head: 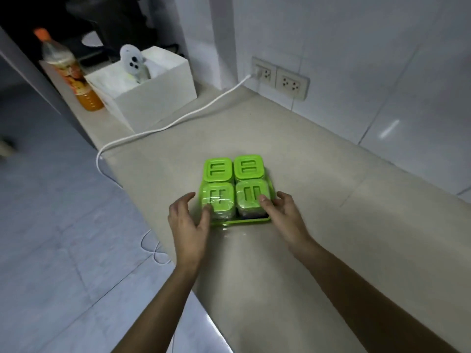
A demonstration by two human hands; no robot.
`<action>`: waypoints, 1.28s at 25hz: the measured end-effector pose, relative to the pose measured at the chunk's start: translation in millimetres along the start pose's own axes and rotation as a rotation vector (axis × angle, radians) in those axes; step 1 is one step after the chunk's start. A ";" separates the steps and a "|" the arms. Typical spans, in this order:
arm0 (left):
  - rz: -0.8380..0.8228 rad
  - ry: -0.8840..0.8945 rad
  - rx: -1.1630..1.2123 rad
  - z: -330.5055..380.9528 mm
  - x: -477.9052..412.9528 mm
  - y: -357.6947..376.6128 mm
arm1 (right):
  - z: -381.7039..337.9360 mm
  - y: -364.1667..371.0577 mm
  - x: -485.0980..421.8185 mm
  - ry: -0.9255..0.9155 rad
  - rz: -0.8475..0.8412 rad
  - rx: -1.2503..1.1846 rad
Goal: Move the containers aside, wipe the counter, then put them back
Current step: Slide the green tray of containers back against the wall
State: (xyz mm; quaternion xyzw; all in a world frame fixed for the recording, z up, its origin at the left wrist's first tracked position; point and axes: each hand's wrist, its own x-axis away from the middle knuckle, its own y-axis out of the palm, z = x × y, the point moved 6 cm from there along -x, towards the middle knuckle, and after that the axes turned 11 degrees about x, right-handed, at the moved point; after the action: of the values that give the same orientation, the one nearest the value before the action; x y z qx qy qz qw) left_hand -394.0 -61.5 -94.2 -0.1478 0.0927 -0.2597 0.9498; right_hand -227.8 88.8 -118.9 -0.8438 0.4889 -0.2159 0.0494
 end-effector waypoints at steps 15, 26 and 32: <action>-0.610 -0.153 0.318 43.6 73.6 217.0 | 88.1 -215.2 74.6 0.255 0.453 -0.386; -0.943 -0.050 0.195 93.0 121.7 392.1 | 153.7 -335.6 87.8 0.306 0.793 -0.321; -0.914 -0.022 0.133 112.5 131.3 410.2 | 152.2 -368.2 92.0 0.337 0.848 0.001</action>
State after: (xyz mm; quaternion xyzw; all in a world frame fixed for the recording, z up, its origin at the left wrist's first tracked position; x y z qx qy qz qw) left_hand -63.0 233.3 -136.5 -0.1149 -0.0089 -0.6555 0.7464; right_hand 170.4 182.0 -118.7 -0.5222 0.7922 -0.3112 0.0533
